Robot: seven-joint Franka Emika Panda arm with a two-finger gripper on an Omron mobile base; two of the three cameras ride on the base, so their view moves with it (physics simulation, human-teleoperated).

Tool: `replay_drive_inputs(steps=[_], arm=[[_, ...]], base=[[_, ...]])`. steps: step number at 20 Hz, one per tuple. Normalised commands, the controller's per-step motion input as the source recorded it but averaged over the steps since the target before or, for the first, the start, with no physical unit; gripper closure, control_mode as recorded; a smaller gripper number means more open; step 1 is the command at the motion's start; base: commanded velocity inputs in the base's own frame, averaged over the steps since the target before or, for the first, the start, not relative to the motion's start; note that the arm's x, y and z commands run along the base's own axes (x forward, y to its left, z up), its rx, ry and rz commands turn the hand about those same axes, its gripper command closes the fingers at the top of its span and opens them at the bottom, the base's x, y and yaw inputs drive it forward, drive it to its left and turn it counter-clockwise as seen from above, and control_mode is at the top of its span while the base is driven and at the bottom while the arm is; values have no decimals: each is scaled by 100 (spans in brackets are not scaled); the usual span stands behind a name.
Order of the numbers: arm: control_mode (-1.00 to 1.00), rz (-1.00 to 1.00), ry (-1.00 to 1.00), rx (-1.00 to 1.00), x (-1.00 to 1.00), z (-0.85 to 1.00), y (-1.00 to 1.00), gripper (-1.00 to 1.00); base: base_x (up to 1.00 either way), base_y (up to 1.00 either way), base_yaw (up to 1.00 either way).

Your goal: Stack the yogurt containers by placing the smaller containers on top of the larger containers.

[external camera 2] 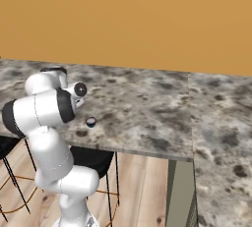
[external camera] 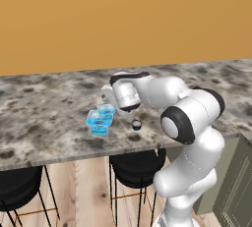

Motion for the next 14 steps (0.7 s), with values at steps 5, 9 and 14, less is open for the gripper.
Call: replay_drive_inputs(steps=[5, 9, 14], arm=[[-100, 0, -7, 2, -29, 0, -44, -100], [-100, 0, -3, 3, -41, 12, -56, -100], [-100, -3, 0, 1, -44, 32, -43, -100]], base=[[0, 0, 0], [0, 0, 0], [0, 0, 0]])
